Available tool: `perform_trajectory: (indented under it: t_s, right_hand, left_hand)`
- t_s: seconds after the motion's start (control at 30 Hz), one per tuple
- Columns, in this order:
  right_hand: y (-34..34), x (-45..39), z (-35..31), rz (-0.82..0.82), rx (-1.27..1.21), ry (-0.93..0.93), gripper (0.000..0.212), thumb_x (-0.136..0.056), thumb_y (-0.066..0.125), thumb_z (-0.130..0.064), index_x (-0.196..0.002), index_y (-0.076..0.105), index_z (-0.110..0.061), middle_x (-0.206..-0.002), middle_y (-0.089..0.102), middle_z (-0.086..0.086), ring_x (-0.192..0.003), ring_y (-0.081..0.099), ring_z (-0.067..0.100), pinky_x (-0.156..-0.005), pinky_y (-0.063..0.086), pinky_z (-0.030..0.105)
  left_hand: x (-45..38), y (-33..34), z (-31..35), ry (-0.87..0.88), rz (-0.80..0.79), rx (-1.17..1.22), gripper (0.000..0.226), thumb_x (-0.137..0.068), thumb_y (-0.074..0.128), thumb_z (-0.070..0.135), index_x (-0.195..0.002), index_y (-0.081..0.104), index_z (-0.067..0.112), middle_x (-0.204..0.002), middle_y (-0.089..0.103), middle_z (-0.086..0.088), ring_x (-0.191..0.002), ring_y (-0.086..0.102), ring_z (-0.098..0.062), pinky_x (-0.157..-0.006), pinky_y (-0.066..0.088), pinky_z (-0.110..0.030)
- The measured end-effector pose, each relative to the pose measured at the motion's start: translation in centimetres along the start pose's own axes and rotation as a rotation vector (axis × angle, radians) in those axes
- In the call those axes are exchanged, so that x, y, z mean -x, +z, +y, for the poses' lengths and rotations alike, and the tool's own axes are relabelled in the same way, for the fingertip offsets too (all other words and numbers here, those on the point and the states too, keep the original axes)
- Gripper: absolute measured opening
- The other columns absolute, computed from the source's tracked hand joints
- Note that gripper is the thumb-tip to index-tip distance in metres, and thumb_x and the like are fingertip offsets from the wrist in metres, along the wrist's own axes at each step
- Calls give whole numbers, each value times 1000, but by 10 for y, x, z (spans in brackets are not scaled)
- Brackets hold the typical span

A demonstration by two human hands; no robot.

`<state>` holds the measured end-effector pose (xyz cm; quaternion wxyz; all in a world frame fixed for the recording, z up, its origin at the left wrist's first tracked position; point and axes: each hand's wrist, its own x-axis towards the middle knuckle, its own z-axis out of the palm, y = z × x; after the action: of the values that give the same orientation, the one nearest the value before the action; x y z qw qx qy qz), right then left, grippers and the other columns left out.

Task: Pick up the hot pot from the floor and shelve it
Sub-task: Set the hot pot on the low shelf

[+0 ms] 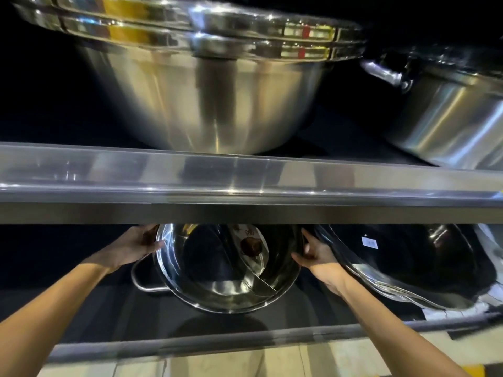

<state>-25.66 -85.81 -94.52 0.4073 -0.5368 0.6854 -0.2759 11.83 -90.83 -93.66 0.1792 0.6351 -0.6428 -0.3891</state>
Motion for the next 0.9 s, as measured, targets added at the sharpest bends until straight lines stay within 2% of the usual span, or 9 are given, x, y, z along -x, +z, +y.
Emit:
perform_trajectory:
  t_s: [0.1,0.23,0.37,0.47,0.53,0.63,0.7,0.77,0.9]
  right_hand:
    - [2,10,-9,51,306,62,55,-95,49,-19,-143,25,-9,-132,54,19,-120,51,37,-106,40,42]
    - [16,66,-63,66,692,-7,23,-97,40,-21,-109,54,-9,-116,64,20,-107,59,33,-94,47,38]
    - [51,135,-162,-302,723,-220,28,-97,36,-19,-116,55,-10,-122,57,13,-114,51,28,-98,42,36]
    - [79,186,-262,-519,705,-380,27,-97,38,-17,-114,56,-6,-123,55,15,-114,49,30,-97,41,40]
    - [91,221,-334,-505,673,-548,24,-95,45,-15,-113,58,-7,-121,58,13,-113,53,26,-96,44,35]
    - [98,275,-437,-526,597,-766,28,-92,52,-13,-120,57,-6,-127,57,11,-118,54,16,-102,43,26]
    - [97,313,-502,-628,622,-815,34,-97,40,-17,-129,48,-9,-139,47,6,-130,42,14,-113,29,25]
    - [98,342,-558,-554,627,-975,31,-93,51,-13,-123,54,-5,-132,55,11,-125,49,13,-107,35,22]
    - [93,414,-646,-716,739,-1179,35,-98,34,-10,-132,41,-5,-141,44,10,-133,37,17,-113,22,27]
  left_hand:
    - [25,-5,5,-8,79,-84,31,-90,53,15,-117,58,1,-121,62,-19,-113,56,-35,-102,42,-48]
    - [111,-26,5,-131,163,-235,38,-92,48,19,-127,48,2,-130,52,-25,-122,48,-40,-104,39,-43]
    - [221,-75,30,-286,191,-325,46,-97,32,34,-133,40,7,-139,47,-16,-125,49,-31,-102,42,-38]
    - [309,-133,64,-253,268,-408,84,-93,1,51,-103,67,-1,-104,71,-22,-86,71,-35,-68,60,-40]
    - [371,-178,90,-325,271,-501,86,-94,-3,46,-90,71,1,-92,74,-18,-73,72,-31,-58,59,-33]
    - [458,-250,127,-385,352,-600,80,-95,2,43,-95,69,0,-96,73,-18,-77,71,-31,-79,49,-37]
    - [515,-295,149,-481,450,-613,80,-95,3,44,-96,68,-2,-98,72,-21,-79,71,-34,-81,43,-38]
    - [571,-331,171,-564,559,-595,78,-95,6,44,-97,67,-4,-99,71,-23,-81,70,-36,-82,39,-36]
    - [680,-373,221,-733,679,-583,81,-94,2,46,-101,65,-4,-104,69,-25,-85,69,-38,-77,56,-45]
